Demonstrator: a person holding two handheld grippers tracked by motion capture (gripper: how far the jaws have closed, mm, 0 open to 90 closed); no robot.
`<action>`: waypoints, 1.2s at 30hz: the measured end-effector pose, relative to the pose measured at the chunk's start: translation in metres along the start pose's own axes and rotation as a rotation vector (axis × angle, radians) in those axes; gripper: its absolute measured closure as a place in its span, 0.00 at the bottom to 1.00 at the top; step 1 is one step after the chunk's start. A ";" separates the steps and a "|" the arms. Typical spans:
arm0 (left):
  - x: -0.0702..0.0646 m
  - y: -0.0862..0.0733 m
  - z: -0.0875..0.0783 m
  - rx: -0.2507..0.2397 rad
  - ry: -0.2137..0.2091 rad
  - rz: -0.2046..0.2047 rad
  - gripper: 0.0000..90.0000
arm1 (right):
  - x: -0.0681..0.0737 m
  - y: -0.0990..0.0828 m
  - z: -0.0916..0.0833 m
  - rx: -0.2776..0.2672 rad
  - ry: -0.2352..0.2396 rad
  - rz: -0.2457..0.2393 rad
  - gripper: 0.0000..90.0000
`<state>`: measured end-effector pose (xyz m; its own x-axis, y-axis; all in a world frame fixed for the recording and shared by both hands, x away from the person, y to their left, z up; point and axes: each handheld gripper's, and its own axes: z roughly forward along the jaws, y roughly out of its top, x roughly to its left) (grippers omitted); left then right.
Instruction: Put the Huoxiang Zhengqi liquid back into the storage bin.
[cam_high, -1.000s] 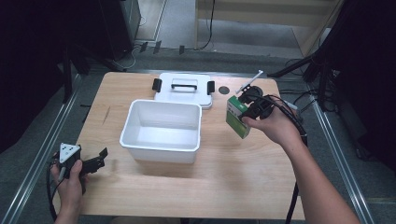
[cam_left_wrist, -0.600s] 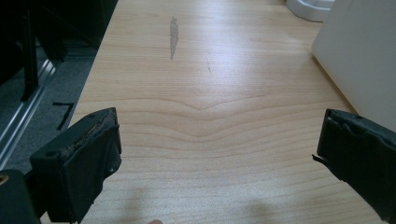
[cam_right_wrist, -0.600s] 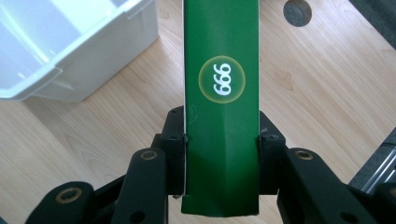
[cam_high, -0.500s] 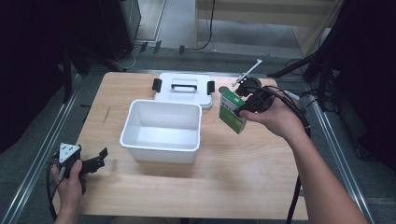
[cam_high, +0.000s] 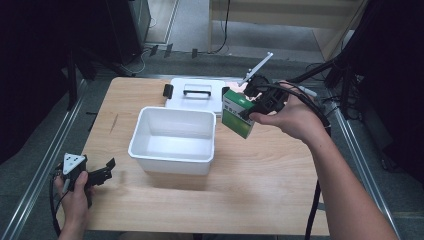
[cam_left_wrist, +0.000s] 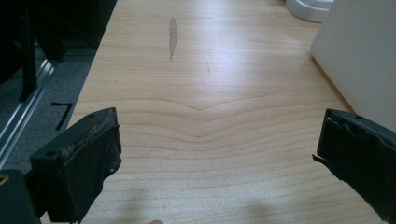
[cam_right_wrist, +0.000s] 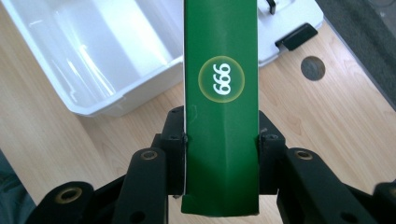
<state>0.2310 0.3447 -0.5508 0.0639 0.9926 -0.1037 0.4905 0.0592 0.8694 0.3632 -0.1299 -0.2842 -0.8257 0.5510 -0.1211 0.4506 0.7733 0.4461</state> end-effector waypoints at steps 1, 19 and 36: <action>0.000 0.000 0.000 0.000 0.000 0.000 0.00 | 0.000 0.000 0.000 0.000 0.000 0.000 0.72; 0.000 0.000 0.000 0.001 0.001 0.000 0.00 | 0.020 0.036 -0.010 -0.026 0.106 -0.163 0.73; 0.000 0.000 0.000 0.001 -0.002 -0.001 0.00 | 0.040 0.059 -0.001 -0.065 0.227 -0.392 0.72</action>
<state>0.2307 0.3448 -0.5507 0.0655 0.9922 -0.1057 0.4917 0.0600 0.8687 0.3565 -0.0625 -0.2621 -0.9864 0.1322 -0.0977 0.0728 0.8843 0.4611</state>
